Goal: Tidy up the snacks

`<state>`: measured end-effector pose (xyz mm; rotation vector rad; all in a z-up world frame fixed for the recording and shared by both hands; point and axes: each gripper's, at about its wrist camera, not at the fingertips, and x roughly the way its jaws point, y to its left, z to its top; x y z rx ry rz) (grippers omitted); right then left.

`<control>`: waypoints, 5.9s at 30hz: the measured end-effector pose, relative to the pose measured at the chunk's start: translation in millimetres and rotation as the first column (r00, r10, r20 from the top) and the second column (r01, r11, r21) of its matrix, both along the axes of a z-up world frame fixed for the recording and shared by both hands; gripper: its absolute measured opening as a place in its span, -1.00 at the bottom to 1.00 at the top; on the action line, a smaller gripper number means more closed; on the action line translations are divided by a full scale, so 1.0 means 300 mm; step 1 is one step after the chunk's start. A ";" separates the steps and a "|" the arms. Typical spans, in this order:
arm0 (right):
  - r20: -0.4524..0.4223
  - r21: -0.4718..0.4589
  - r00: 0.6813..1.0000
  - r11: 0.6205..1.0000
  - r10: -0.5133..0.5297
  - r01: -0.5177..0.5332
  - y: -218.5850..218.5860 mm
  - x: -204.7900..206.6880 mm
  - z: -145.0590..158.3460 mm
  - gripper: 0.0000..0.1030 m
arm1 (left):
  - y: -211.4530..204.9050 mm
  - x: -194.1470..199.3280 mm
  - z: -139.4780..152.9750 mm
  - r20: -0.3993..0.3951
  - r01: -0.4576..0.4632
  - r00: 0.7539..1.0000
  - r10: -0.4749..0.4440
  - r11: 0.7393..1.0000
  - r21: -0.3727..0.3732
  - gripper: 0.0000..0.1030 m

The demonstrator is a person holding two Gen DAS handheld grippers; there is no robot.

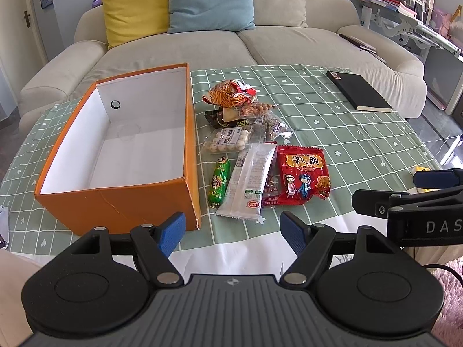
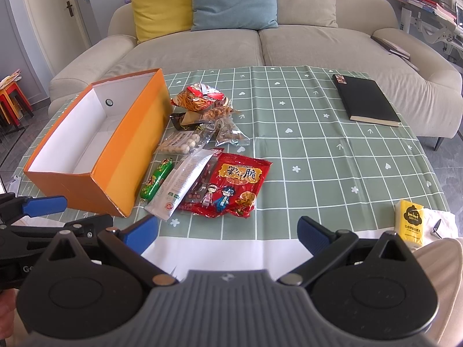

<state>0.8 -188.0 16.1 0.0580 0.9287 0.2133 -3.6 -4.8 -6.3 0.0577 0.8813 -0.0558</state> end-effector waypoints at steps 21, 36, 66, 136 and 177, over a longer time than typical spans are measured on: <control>-0.017 0.011 1.000 1.000 -0.005 0.005 -0.007 0.013 -0.007 0.93 | 0.009 0.004 -0.001 -0.017 0.026 0.999 -0.027 0.998 -0.053 0.57; 0.087 -0.042 0.996 0.998 -0.036 0.040 -0.058 0.099 -0.050 0.93 | -0.020 0.060 -0.018 0.052 0.144 0.989 -0.141 0.988 -0.056 -0.08; -0.147 0.044 0.989 0.999 -0.013 0.019 0.050 0.411 -0.396 0.77 | -0.091 0.236 -0.167 -0.040 0.227 0.973 -0.227 0.974 0.006 0.32; 0.094 0.028 0.990 0.994 0.102 -0.105 -0.067 0.324 -0.334 0.39 | -0.054 0.285 -0.132 0.022 0.130 0.991 -0.129 0.983 -0.129 -0.84; 0.019 -0.035 0.815 0.815 0.579 -0.578 0.728 0.507 -0.017 0.38 | 0.523 0.429 0.087 -0.017 -0.208 0.978 0.207 0.974 -0.094 -0.84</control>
